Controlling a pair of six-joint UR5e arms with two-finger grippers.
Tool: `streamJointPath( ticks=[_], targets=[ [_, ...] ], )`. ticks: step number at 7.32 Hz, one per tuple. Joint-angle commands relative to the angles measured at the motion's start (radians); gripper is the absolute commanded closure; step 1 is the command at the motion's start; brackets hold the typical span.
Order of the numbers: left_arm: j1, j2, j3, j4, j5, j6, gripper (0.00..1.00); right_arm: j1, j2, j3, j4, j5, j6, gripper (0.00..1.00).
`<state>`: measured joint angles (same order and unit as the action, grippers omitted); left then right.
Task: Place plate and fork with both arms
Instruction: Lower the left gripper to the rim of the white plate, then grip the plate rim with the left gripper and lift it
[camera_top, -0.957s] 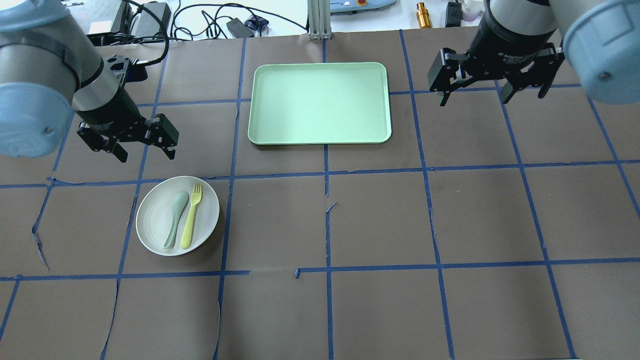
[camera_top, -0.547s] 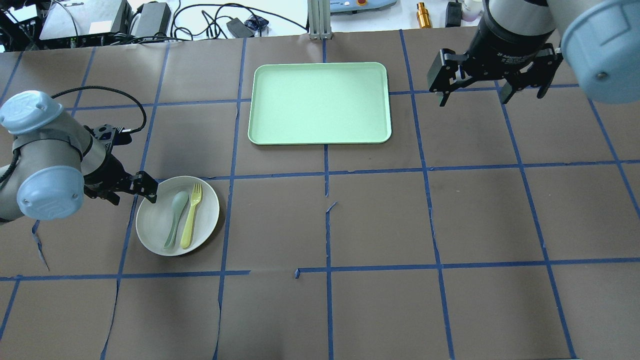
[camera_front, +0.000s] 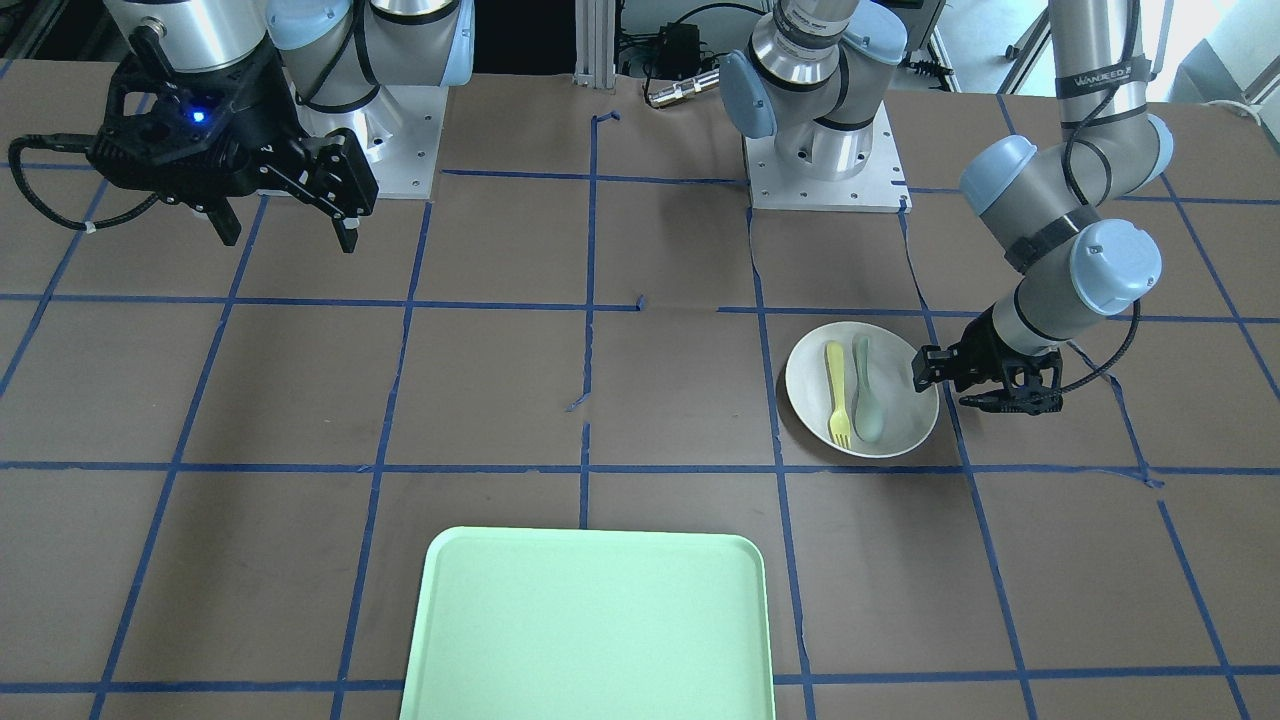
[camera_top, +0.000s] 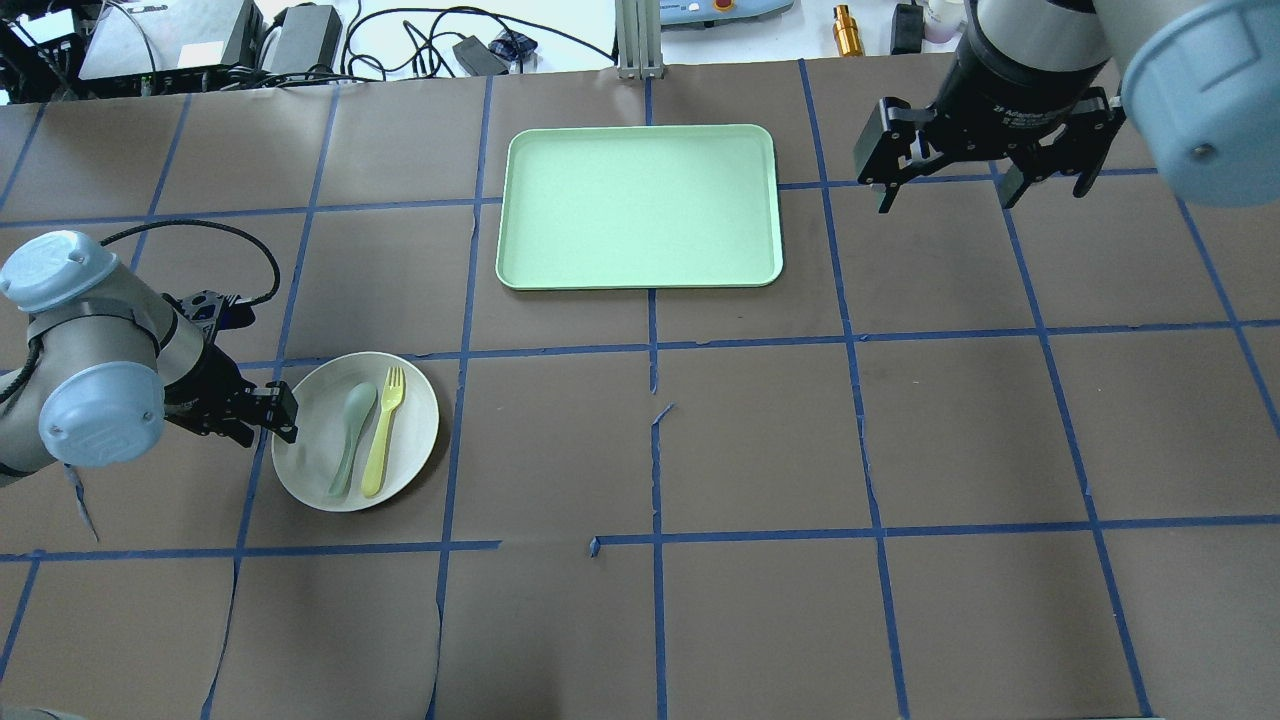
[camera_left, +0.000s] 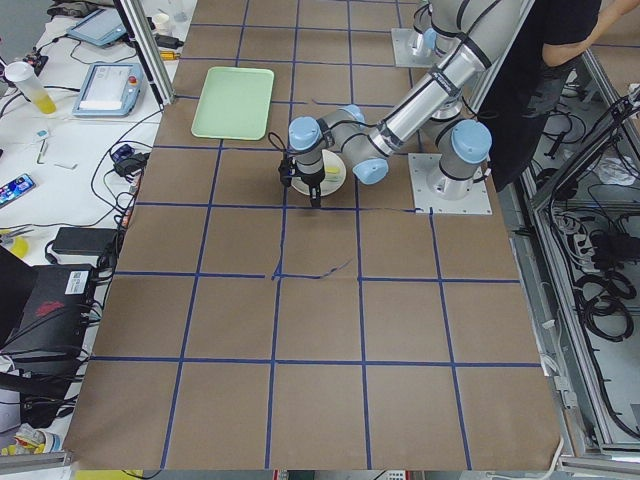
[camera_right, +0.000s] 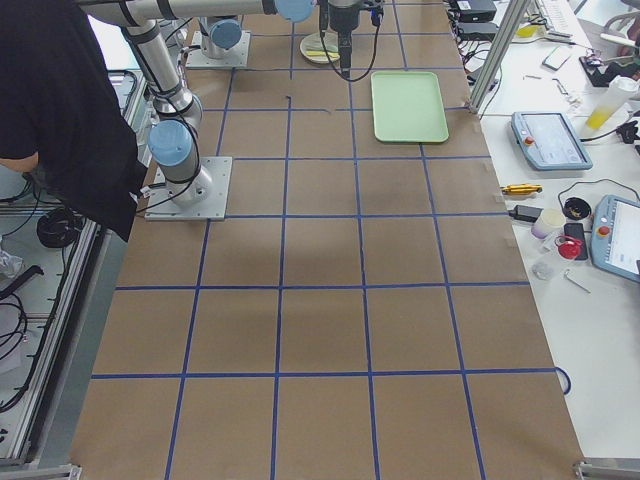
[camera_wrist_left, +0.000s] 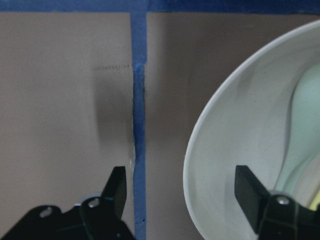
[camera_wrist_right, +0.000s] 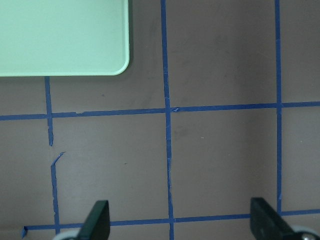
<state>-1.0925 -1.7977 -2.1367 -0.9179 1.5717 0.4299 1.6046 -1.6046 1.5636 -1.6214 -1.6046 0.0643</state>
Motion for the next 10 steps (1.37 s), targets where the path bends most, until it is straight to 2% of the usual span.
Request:
streamJointPath(
  ticks=[1,3,7,8,9,10],
  targets=[
    [0.002,-0.008,-0.008,0.002,-0.030,0.000,0.69,0.000,0.000,-0.001,0.000,0.000,0.000,0.00],
    [0.002,-0.006,-0.005,0.002,-0.053,-0.002,1.00,0.000,0.000,-0.001,0.000,0.000,0.000,0.00],
    [0.020,0.003,0.026,-0.009,-0.062,0.003,1.00,0.000,0.002,-0.001,0.000,0.000,0.000,0.00],
    [0.045,0.012,0.058,-0.048,-0.172,0.003,1.00,0.000,0.000,-0.001,0.000,0.000,0.000,0.00],
    [0.092,0.017,0.101,-0.143,-0.262,0.004,1.00,0.000,0.002,-0.001,0.000,0.000,0.000,0.00],
    [0.098,0.012,0.154,-0.203,-0.278,0.004,1.00,0.000,0.002,-0.001,0.000,0.000,0.000,0.00]
  ],
)
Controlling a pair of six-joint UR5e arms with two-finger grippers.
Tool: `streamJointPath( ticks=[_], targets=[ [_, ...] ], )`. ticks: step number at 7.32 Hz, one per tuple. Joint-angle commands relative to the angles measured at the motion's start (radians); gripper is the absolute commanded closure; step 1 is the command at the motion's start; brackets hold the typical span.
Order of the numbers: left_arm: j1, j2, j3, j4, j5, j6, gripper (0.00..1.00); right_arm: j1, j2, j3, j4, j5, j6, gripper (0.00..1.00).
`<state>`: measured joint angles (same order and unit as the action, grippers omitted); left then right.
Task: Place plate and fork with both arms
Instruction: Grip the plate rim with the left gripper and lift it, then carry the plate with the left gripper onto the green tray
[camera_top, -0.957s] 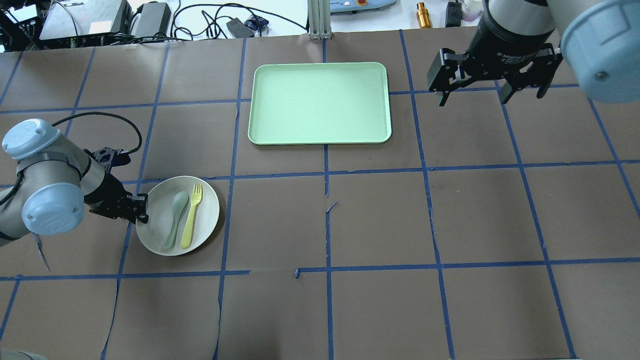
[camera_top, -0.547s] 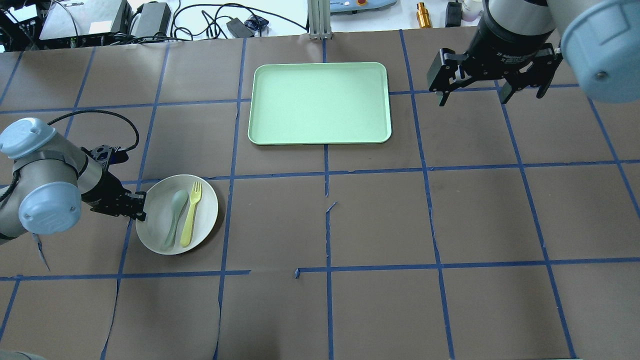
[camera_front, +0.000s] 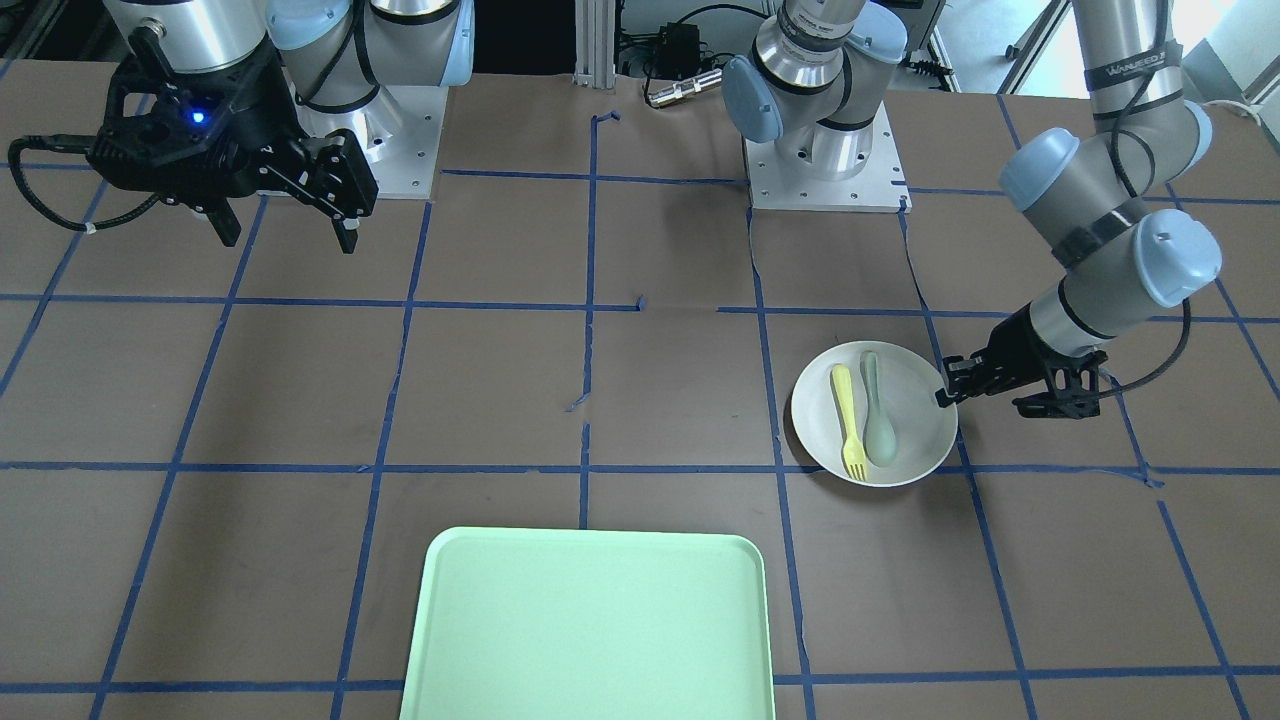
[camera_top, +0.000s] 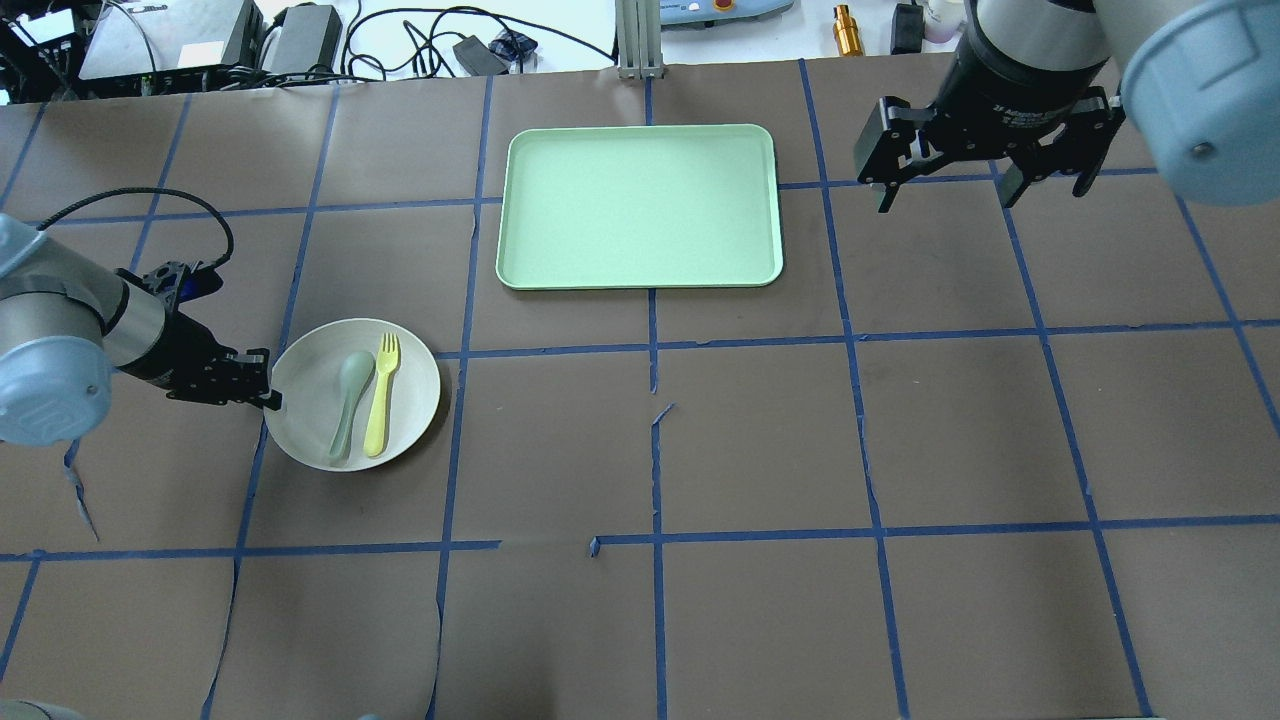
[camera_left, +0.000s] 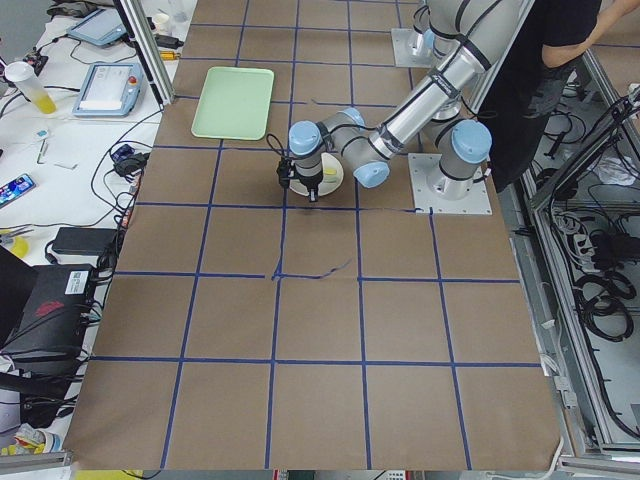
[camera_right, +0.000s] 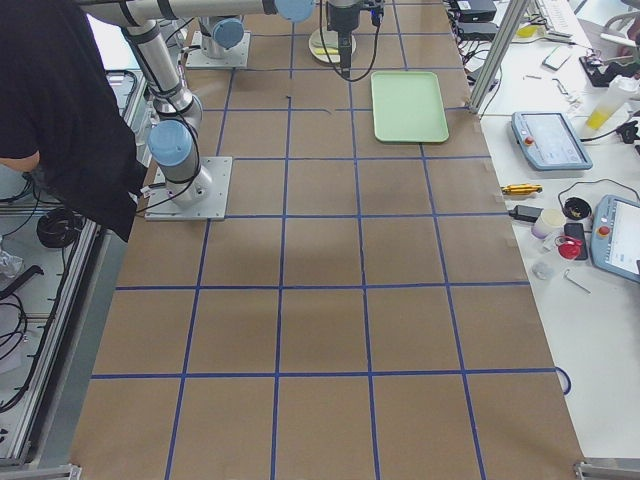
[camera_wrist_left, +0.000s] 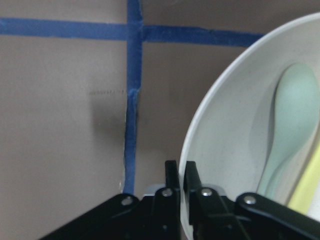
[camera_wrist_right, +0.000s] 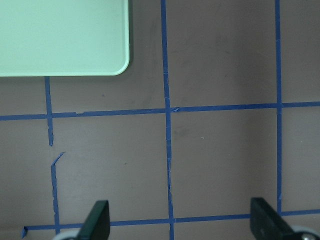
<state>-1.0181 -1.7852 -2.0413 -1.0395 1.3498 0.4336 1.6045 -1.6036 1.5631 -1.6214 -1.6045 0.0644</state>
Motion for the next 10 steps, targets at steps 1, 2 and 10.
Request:
streamJointPath(
  ticks=[1,2,10],
  targets=[
    [0.023,-0.005,0.105,-0.155,-0.070,-0.001,1.00,0.000,0.001,0.000,0.000,0.000,0.000,0.00],
    [0.023,-0.013,0.136,-0.181,-0.145,-0.003,1.00,0.000,0.001,0.000,0.000,0.000,0.000,0.00],
    [-0.370,-0.380,0.644,-0.174,-0.172,-0.349,1.00,0.000,-0.003,0.002,0.000,0.000,-0.003,0.00]
  ],
)
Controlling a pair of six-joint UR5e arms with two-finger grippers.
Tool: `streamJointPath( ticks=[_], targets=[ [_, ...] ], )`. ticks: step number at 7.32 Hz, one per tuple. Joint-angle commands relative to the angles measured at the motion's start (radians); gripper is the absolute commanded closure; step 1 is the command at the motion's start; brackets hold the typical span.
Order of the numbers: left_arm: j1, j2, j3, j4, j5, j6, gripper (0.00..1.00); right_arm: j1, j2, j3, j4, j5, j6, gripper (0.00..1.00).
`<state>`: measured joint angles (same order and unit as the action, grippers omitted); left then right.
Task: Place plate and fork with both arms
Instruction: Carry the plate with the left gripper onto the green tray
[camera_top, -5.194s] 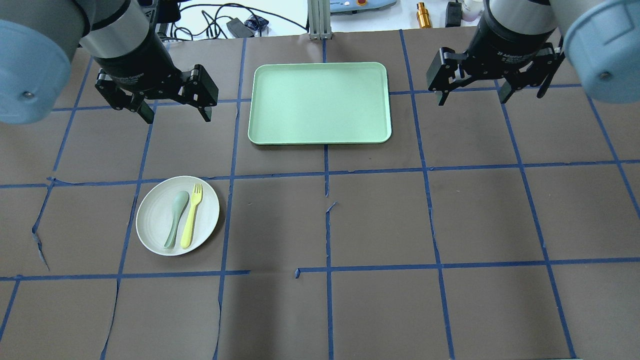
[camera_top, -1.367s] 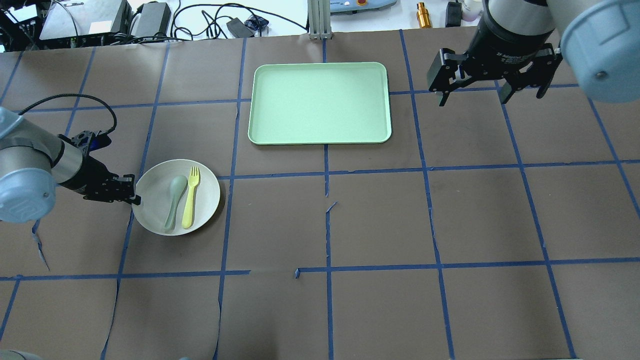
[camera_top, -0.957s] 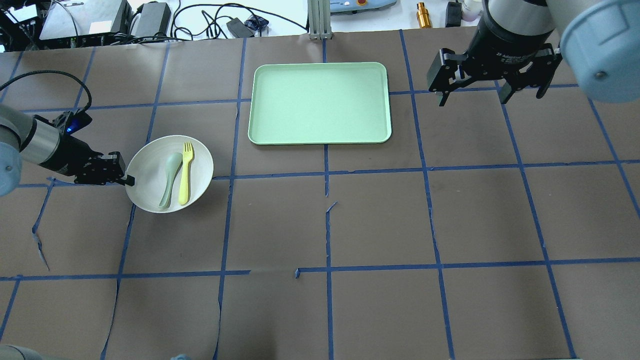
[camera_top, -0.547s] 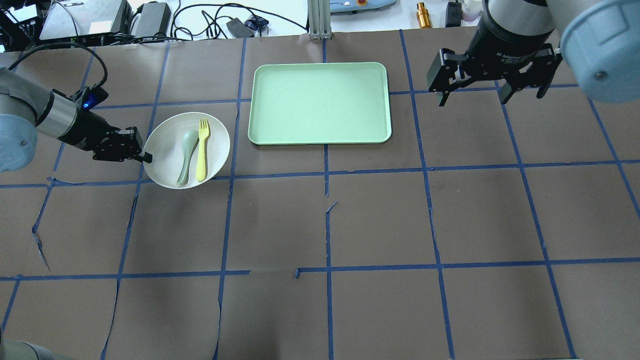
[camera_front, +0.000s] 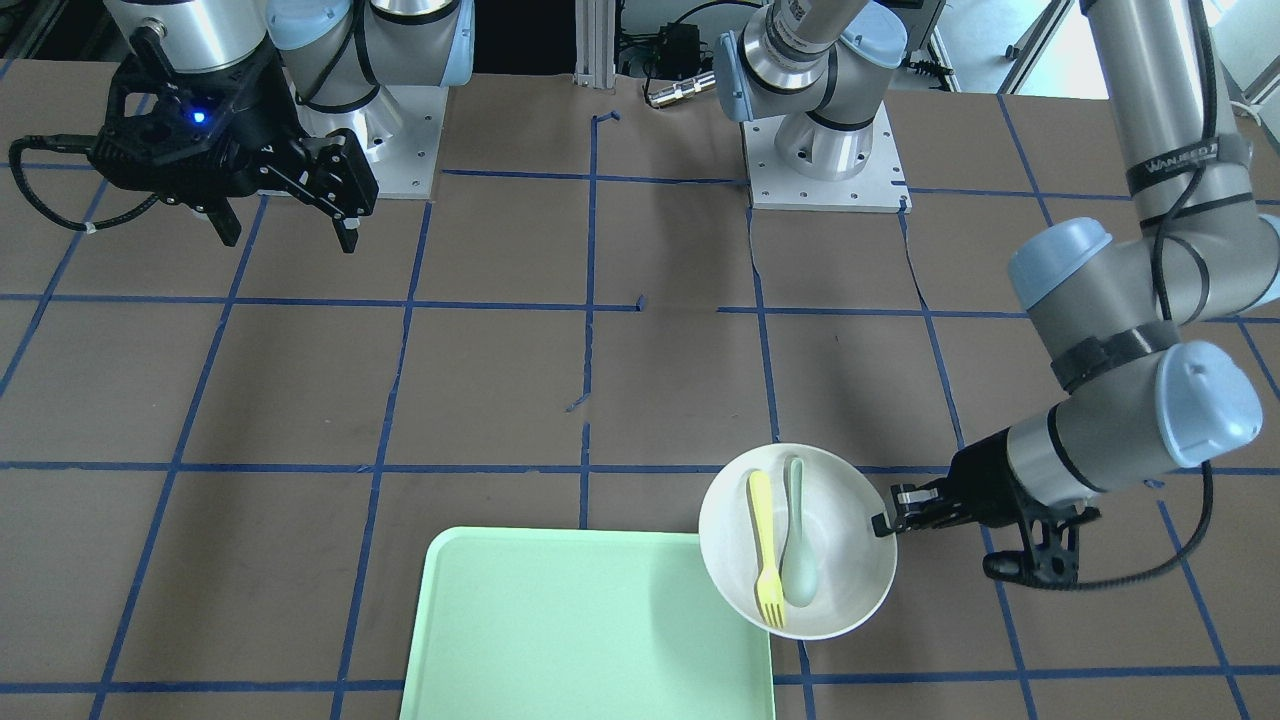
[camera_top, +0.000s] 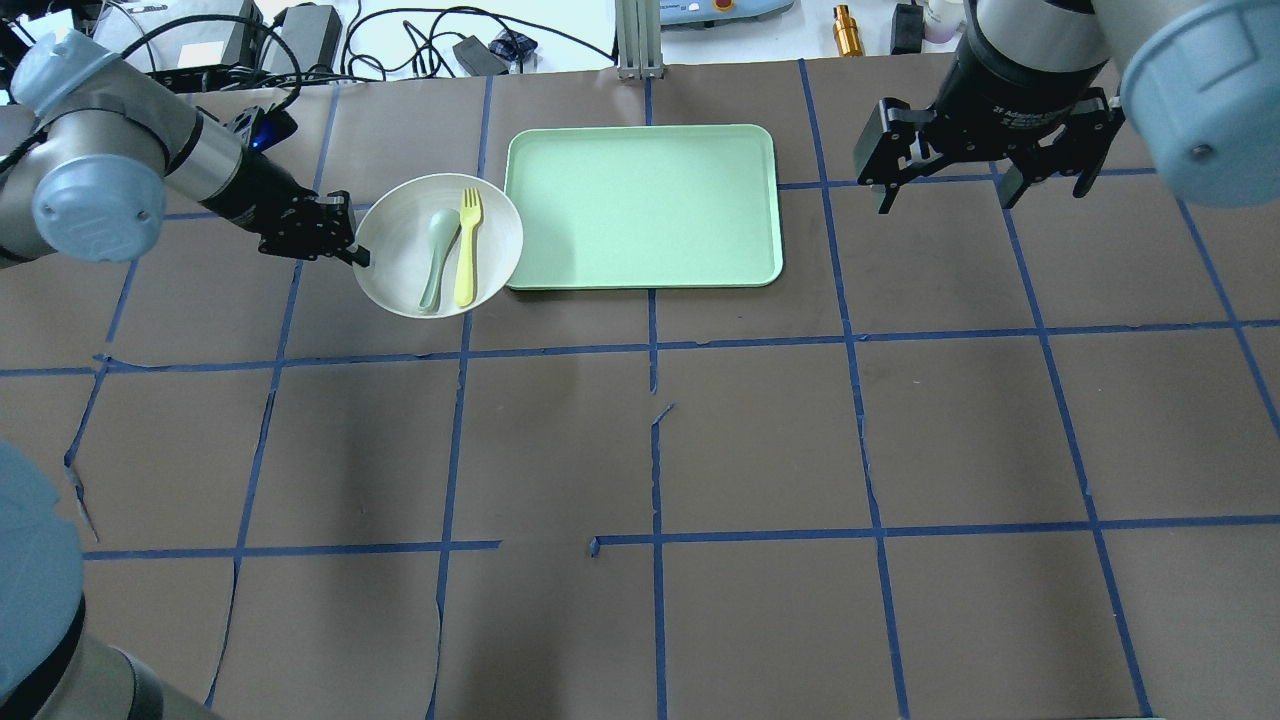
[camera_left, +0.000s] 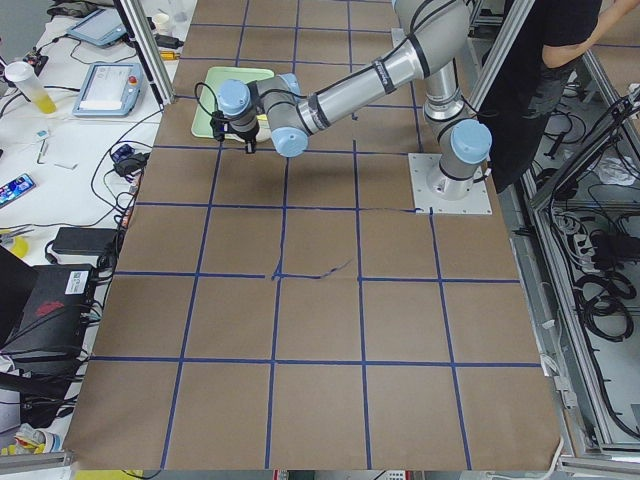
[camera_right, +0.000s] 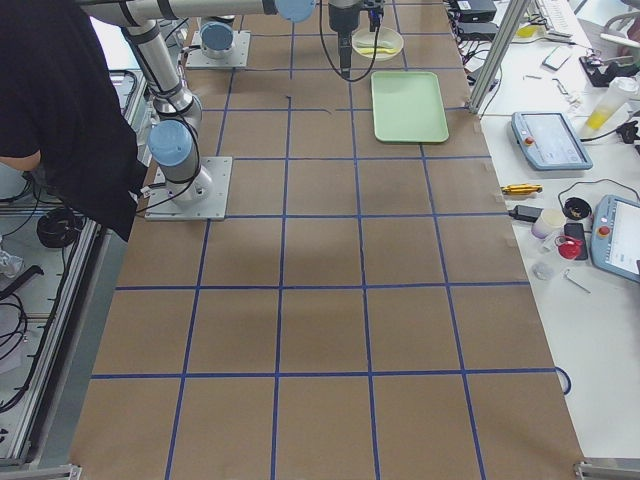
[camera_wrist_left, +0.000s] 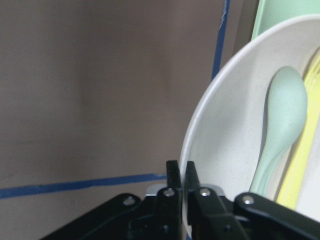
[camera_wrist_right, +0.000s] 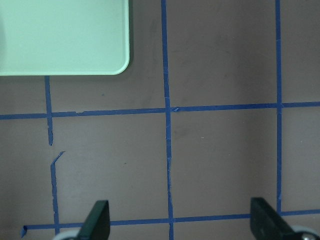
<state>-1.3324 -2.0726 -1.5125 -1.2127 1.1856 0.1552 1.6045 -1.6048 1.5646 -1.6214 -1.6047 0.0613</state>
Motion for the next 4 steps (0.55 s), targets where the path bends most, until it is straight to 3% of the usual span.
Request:
streamJointPath(
  ticks=[1,4],
  targets=[
    [-0.092,-0.148,0.189,0.001,-0.012,-0.113,1.00,0.000,-0.001,0.002,0.000,0.000,0.000,0.00],
    [-0.201,-0.292,0.343,0.039,-0.065,-0.236,1.00,0.000,-0.003,0.005,0.002,0.003,0.003,0.00]
  ],
)
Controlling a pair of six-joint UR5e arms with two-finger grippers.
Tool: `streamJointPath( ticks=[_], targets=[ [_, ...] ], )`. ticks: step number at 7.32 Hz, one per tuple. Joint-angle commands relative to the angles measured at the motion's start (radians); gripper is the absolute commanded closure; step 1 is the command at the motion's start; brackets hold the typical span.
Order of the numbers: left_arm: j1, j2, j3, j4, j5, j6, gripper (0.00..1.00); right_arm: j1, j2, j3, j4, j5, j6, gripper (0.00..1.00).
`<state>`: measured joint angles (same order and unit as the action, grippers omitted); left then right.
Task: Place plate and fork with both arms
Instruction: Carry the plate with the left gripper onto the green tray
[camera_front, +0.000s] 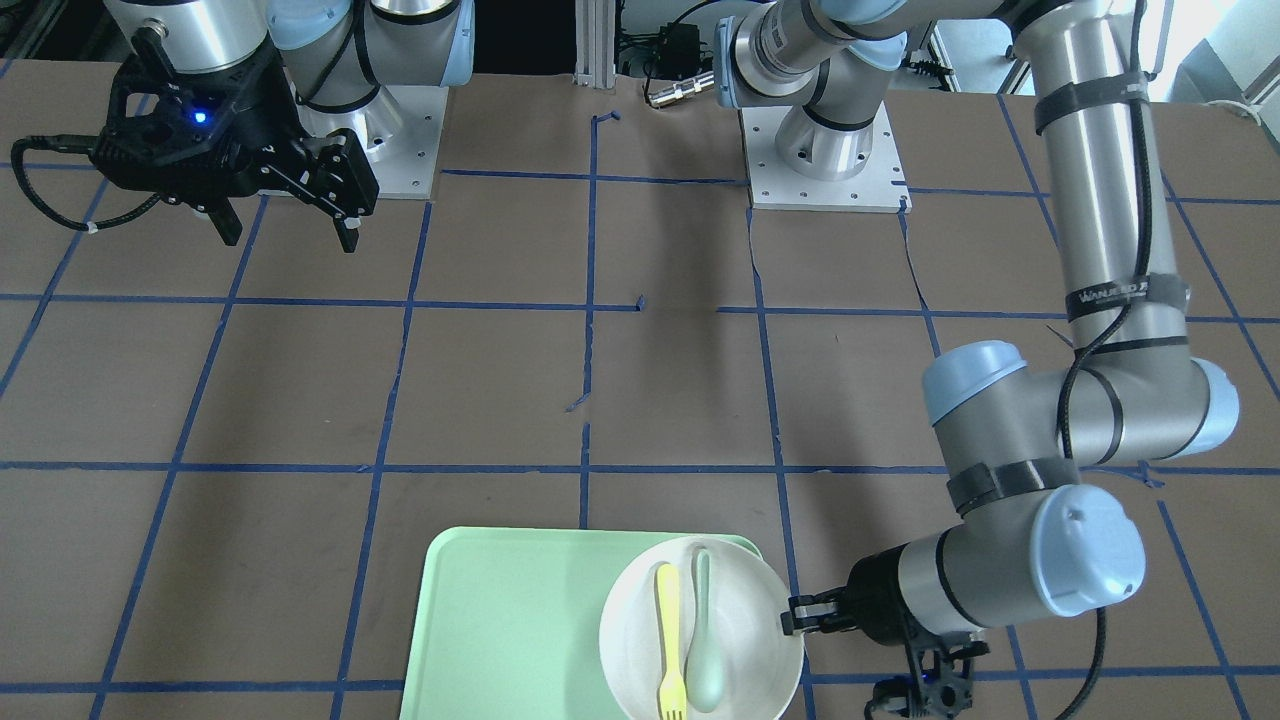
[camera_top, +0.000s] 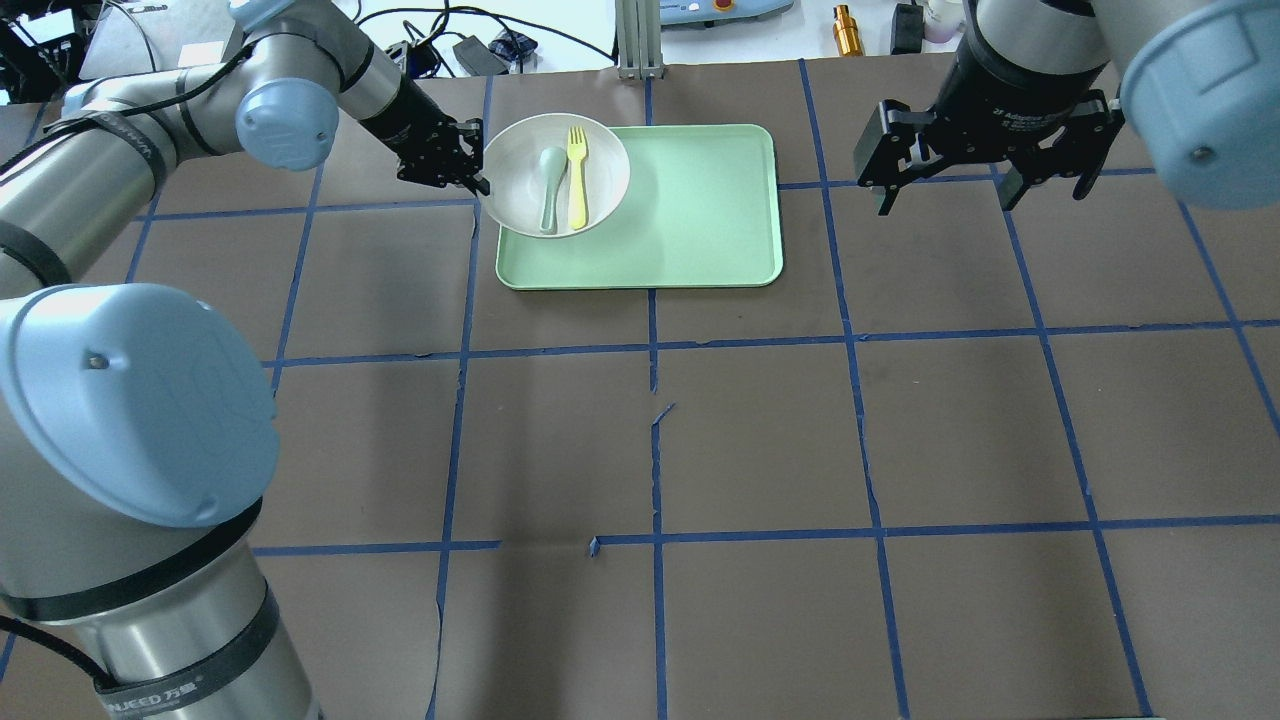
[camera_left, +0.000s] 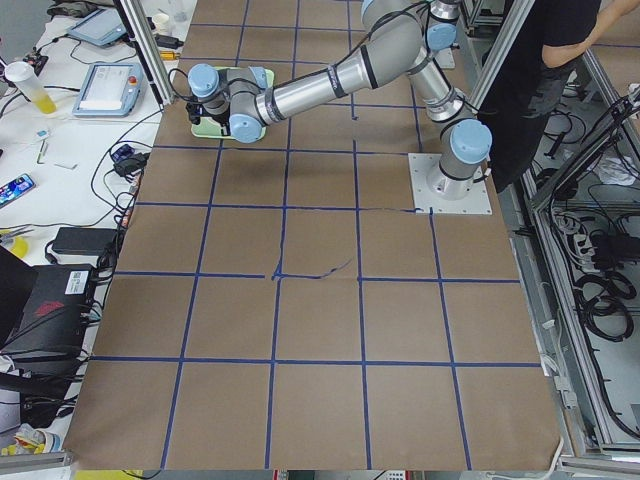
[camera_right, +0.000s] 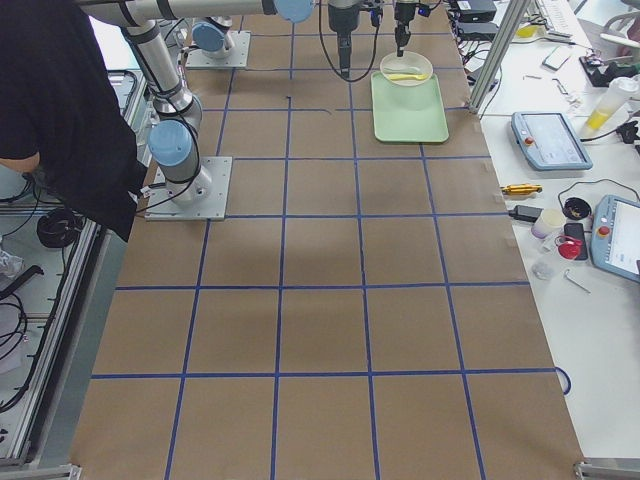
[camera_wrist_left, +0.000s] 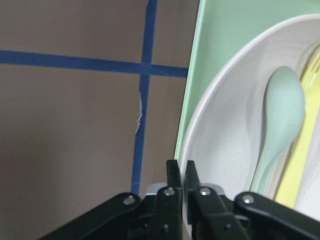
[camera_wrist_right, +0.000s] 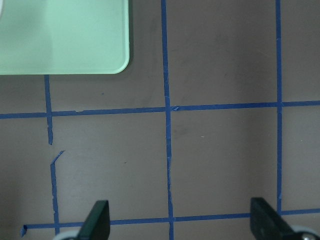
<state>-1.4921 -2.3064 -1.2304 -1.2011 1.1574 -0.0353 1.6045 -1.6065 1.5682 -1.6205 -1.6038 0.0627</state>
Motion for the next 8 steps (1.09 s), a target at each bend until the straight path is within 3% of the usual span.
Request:
streamJointPath(
  ticks=[1,7,8],
  targets=[
    [-0.068,-0.088,0.083,0.047,-0.039,-0.060,1.00,0.000,0.000,0.001,0.001,0.002,0.003,0.00],
    [-0.111,-0.140,0.092,0.104,-0.035,-0.081,1.00,0.000,0.000,0.001,0.001,0.001,0.002,0.00],
    [-0.111,-0.145,0.092,0.104,-0.032,-0.086,0.96,0.000,0.000,0.001,0.001,0.001,0.002,0.00]
  ],
)
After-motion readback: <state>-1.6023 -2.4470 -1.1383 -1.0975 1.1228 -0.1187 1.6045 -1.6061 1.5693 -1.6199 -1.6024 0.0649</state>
